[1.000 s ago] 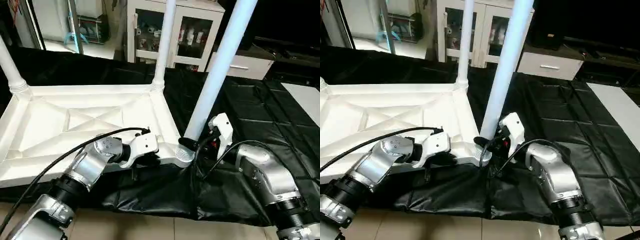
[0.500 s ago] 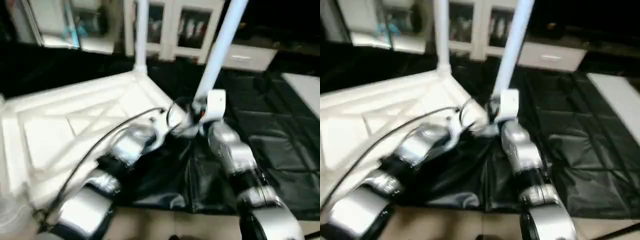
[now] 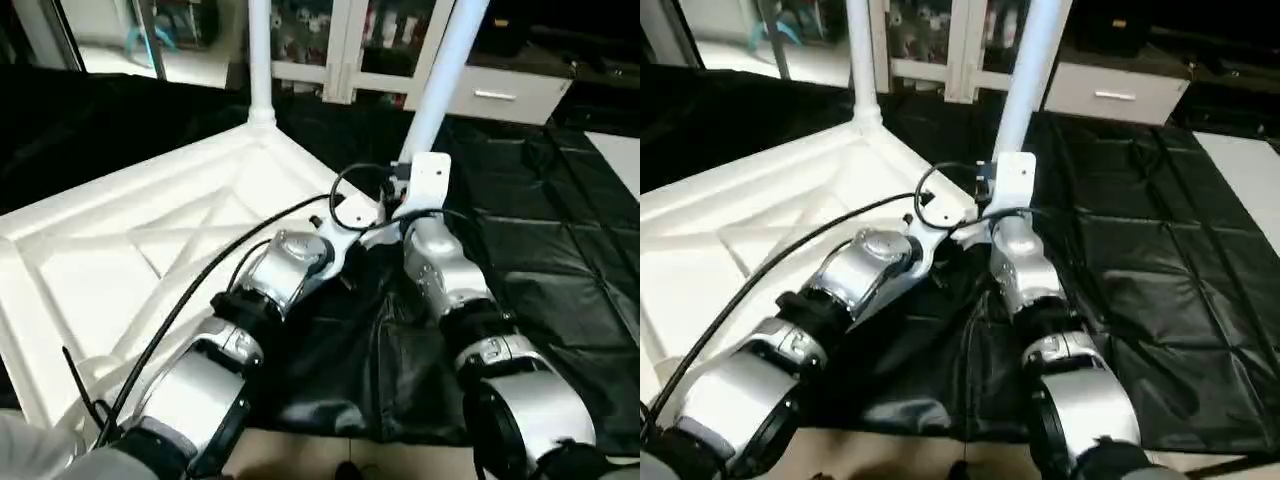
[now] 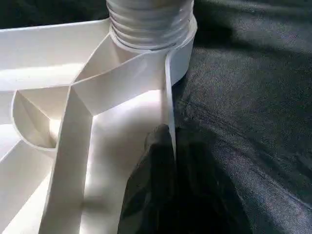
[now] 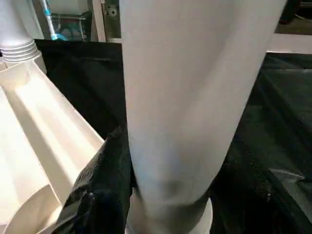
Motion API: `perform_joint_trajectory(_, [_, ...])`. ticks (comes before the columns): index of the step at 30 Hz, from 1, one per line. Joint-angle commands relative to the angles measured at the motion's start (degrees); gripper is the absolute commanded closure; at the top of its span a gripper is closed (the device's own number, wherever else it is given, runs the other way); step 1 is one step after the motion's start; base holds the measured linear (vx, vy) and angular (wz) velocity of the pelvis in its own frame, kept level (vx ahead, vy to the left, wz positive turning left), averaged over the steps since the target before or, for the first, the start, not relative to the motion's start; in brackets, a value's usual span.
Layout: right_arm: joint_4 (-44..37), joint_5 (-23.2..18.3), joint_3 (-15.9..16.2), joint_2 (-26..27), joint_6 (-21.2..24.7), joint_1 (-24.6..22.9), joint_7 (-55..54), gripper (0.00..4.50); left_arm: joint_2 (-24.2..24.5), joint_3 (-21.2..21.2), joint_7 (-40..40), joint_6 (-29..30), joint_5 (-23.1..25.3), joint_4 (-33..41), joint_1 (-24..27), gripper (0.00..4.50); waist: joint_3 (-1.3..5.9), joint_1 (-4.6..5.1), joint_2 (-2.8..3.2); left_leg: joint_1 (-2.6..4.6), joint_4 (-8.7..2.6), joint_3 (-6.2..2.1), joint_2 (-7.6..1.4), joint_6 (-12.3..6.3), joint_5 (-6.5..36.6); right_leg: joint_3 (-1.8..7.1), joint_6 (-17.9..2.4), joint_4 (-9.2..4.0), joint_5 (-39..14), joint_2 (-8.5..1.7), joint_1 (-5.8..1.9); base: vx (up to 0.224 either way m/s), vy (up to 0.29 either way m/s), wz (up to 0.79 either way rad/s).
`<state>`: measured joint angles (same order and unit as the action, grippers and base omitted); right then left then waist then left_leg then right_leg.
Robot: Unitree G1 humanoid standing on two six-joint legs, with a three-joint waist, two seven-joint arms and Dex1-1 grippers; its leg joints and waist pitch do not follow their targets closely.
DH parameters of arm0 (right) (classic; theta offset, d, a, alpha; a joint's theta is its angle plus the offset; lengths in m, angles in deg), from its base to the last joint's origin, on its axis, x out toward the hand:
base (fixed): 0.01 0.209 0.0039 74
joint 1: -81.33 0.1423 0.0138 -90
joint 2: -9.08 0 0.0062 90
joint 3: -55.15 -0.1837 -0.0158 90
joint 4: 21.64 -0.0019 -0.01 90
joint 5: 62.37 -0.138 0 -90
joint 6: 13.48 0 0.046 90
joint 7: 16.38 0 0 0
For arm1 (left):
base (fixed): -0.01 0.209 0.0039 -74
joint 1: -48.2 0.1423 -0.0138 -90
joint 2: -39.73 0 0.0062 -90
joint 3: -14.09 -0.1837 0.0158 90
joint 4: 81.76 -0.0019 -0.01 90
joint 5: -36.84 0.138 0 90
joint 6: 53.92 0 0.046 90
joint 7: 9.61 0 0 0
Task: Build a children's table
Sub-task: Insert table leg to table base
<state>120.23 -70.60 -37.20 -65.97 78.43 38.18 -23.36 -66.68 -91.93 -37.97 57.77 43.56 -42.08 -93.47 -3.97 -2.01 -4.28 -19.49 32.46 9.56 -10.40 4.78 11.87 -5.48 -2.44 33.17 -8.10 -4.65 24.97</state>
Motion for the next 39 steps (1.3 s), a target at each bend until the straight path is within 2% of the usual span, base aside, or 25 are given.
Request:
perform_joint_trajectory(1, [8.5,1.4,-0.2,0.2,4.3,-4.6,0.5,2.65,-0.4,1.5,0.0,-4.8,-0.8,3.2,-4.1,4.5,4.37,-0.4,-0.05,-0.5,-2.96,0.14,-1.98,-6.36,6.0,3.18,-10.9,-3.36,-12.1,-4.07,-4.39,0.0,0.0,0.0])
perform_joint_trajectory(5, [8.5,1.0,-0.4,0.6,3.0,-4.2,3.6,2.65,-0.4,1.6,0.1,-5.5,-0.8,2.0,-4.4,4.5,4.51,-0.47,0.17,-0.55,-2.87,0.21,-2.02,-5.95,5.5,3.19,-10.6,-3.12,-11.4,-3.93,-4.48,0.0,0.0,0.0])
perform_joint_trajectory(6, [8.4,0.6,-0.6,0.7,2.6,-4.0,4.5,2.09,-0.4,1.6,0.1,-5.7,-0.7,1.7,-4.5,4.5,4.58,-0.46,0.13,-0.65,-2.76,0.24,-2.01,-6.29,4.6,3.18,-11.1,-2.92,-9.7,-3.87,-4.56,0.0,0.0,0.0])
perform_joint_trajectory(7, [8.6,0.6,-0.6,0.7,2.3,-3.9,4.6,1.92,-0.4,1.7,0.0,-5.8,-0.7,1.5,-4.6,4.5,4.62,-0.44,0.04,-0.67,-2.71,0.23,-2.01,-6.5,4.2,3.14,-11.4,-2.81,-9.2,-3.85,-4.63,0.0,0.0,0.0])
perform_joint_trajectory(8, [8.7,0.5,-0.5,0.7,2.1,-3.8,5.1,1.86,-0.4,1.7,0.0,-5.8,-0.7,1.3,-4.7,4.5,4.7,-0.44,0.21,-0.53,-2.65,0.26,-2.02,-6.57,4.1,3.14,-11.8,-2.73,-8.9,-3.85,-4.57,0.0,0.0,0.0])
perform_joint_trajectory(9, [8.9,0.5,-0.5,0.6,1.8,-3.7,5.4,1.75,-0.4,1.8,0.0,-5.9,-0.7,1.1,-4.8,4.5,4.72,-0.84,0.34,-0.38,-2.47,0.48,-2.04,-7.07,3.4,3.23,-12.5,-2.88,-7.3,-4.01,-4.39,0.0,0.0,0.0])
perform_joint_trajectory(10, [8.7,0.6,-0.4,0.6,1.8,-3.6,5.6,1.75,-0.3,1.8,-0.1,-6.0,-0.7,1.1,-4.9,4.5,4.91,-0.62,0.11,-0.71,-2.48,0.3,-2.1,-7.44,1.6,3.12,-13.3,-2.12,-5.1,-3.78,-4.83,0.0,0.0,0.0])
perform_joint_trajectory(11, [8.7,0.6,-0.4,0.6,1.8,-3.6,5.6,1.52,-0.3,1.8,-0.1,-6.0,-0.7,1.1,-4.9,4.5,4.85,-0.67,0.15,-0.52,-2.36,0.44,-2.06,-7.81,1.6,3.09,-13.4,-2.25,-5.0,-3.72,-4.57,0.0,0.0,0.0])
perform_joint_trajectory(12, [8.4,0.6,-0.3,0.5,1.7,-3.6,6.0,1.47,-0.3,1.8,-0.1,-6.1,-0.7,0.8,-5.0,4.5,4.8,-0.71,0.57,-0.53,-2.35,0.4,-2.15,-8.0,1.9,3.13,-13.8,-2.24,-5.4,-3.9,-4.62,0.0,0.0,0.0])
perform_joint_trajectory(14, [7.8,1.0,-0.2,0.3,1.5,-3.5,6.4,1.38,-0.2,1.9,-0.2,-6.3,-0.7,0.2,-5.2,4.5,4.78,-0.66,0.41,-0.54,-2.31,0.45,-2.13,-7.86,2.6,3.06,-13.6,-2.46,-6.5,-3.82,-4.64,0.0,0.0,0.0])
perform_joint_trajectory(15, [7.7,1.3,-0.1,0.2,1.3,-3.5,6.8,1.38,-0.2,1.9,-0.2,-6.4,-0.7,0.0,-5.3,4.5,4.85,-0.68,0.54,-0.55,-2.28,0.42,-2.14,-7.59,2.8,3.07,-13.6,-2.41,-6.9,-3.87,-4.72,0.0,0.0,0.0])
perform_joint_trajectory(16, [7.2,1.6,0.1,0.0,1.2,-3.7,7.1,1.12,-0.2,1.9,-0.2,-6.6,-0.7,-0.3,-5.4,4.5,4.87,-0.64,0.5,-0.58,-2.24,0.42,-2.13,-7.42,2.6,3.07,-13.7,-2.41,-6.5,-3.78,-4.73,0.0,0.0,0.0])
perform_joint_trajectory(20, [5.2,1.9,0.4,-0.4,0.7,-4.4,8.6,0.84,-0.1,2.1,-0.2,-7.3,-0.8,-1.6,-5.9,4.5,5.01,-0.7,0.58,-0.6,-2.07,0.42,-2.07,-7.91,1.8,3.1,-14.3,-2.15,-4.8,-3.78,-4.8,0.0,0.0,0.0])
perform_joint_trajectory(21, [3.5,1.8,0.6,-0.6,0.7,-5.1,9.5,0.7,-0.1,2.2,-0.2,-7.4,-0.8,-1.9,-6.0,4.5,5.16,-0.79,0.41,-0.77,-1.93,0.38,-2.06,-8.27,0.8,3.09,-14.5,-1.92,-3.5,-3.82,-4.98,0.0,0.0,0.0])
perform_joint_trajectory(22, [2.0,1.6,0.7,-0.8,0.7,-5.8,10.4,0.59,-0.1,2.2,-0.2,-7.5,-0.8,-2.1,-6.1,4.5,5.11,-0.89,0.56,-0.66,-1.85,0.39,-2.12,-8.86,0.1,3.07,-14.7,-1.79,-2.5,-3.77,-4.84,0.0,0.0,0.0])
perform_joint_trajectory(24, [-1.7,2.5,1.9,-1.9,-0.8,-8.0,12.3,0.51,-0.1,2.0,-0.4,-7.7,-0.7,-2.6,-6.3,4.5,5.1,-1.03,0.53,-0.7,-1.74,0.4,-2.12,-9.55,-0.1,3.03,-14.9,-1.84,-2.4,-3.82,-4.89,0.0,0.0,0.0])
perform_joint_trajectory(25, [-2.6,2.3,1.9,-2.1,-1.5,-8.6,13.2,0.4,-0.1,2.0,-0.4,-7.9,-0.7,-2.7,-6.3,4.5,5.08,-1.16,0.74,-0.73,-1.71,0.37,-2.14,-9.9,-0.3,3.04,-15.0,-1.81,-2.2,-3.85,-4.89,0.0,0.0,0.0])
perform_joint_trajectory(28, [-6.2,1.3,1.3,-2.8,-1.9,-10.7,14.7,0.07,-0.2,1.9,-0.7,-8.1,-0.7,-2.9,-6.3,4.5,5.06,-1.25,0.51,-0.96,-1.54,0.36,-2.05,-10.07,0.2,3.05,-14.9,-1.89,-3.3,-3.84,-4.95,0.0,0.0,0.0])
perform_joint_trajectory(29, [-7.0,1.1,1.1,-3.0,-1.9,-11.2,15.2,0.07,-0.3,1.9,-0.8,-8.2,-0.7,-3.1,-6.4,4.5,5.09,-1.32,1.08,-0.94,-1.49,0.3,-2.01,-9.93,0.2,3.07,-14.9,-1.81,-3.3,-3.83,-4.94,0.0,0.0,0.0])
perform_joint_trajectory(30, [-9.2,0.8,1.1,-3.4,-1.9,-12.4,15.8,0.03,-0.3,1.9,-0.9,-8.4,-0.7,-3.2,-6.3,4.5,5.13,-1.32,0.59,-1.02,-1.39,0.37,-1.88,-9.88,0.8,3.05,-14.6,-1.94,-3.7,-3.67,-5.05,0.0,0.0,0.0])
perform_joint_trajectory(31, [-9.8,0.8,1.1,-3.5,-1.8,-12.7,16.0,0.03,-0.3,1.8,-1.0,-8.4,-0.6,-3.2,-6.3,4.5,5.14,-1.29,0.62,-1.04,-1.41,0.32,-1.93,-9.83,0.8,3.04,-14.7,-1.83,-3.8,-3.68,-5.0,0.0,0.0,0.0])
perform_joint_trajectory(33, [-16.2,-0.7,1.0,-4.4,-0.4,-15.9,18.5,0.03,-0.2,1.7,-1.5,-8.7,-0.5,-3.6,-6.3,4.5,5.01,-1.4,0.81,-1.04,-1.4,0.38,-1.87,-9.96,1.5,2.96,-13.9,-2.26,-4.9,-3.51,-4.93,0.0,0.0,0.0])
perform_joint_trajectory(36, [-24.0,-2.1,0.8,-5.9,2.2,-20.0,20.7,0.03,-0.1,1.6,-2.1,-9.0,-0.5,-3.6,-6.2,4.5,5.1,-1.72,0.77,-1.04,-1.34,0.2,-2.03,-10.77,0.2,2.99,-13.7,-1.84,-2.9,-3.41,-4.99,0.0,0.0,0.0])
perform_joint_trajectory(38, [-29.8,-3.1,0.7,-8.4,3.8,-23.6,23.1,0.03,0.3,1.2,-3.4,-9.2,-0.5,-3.2,-5.7,4.5,5.09,-1.95,0.6,-1.03,-1.28,0.24,-1.99,-10.95,0.4,2.92,-13.3,-2.02,-4.0,-3.44,-4.95,0.0,0.0,0.0])
perform_joint_trajectory(39, [-32.0,-4.1,0.3,-9.5,4.9,-24.8,24.9,0.03,0.5,0.9,-4.1,-9.3,-0.4,-3.0,-5.4,4.5,4.96,-2.09,0.74,-1.06,-1.35,0.26,-1.86,-10.89,1.3,2.86,-12.9,-2.39,-5.7,-3.42,-4.98,0.0,0.0,0.0])
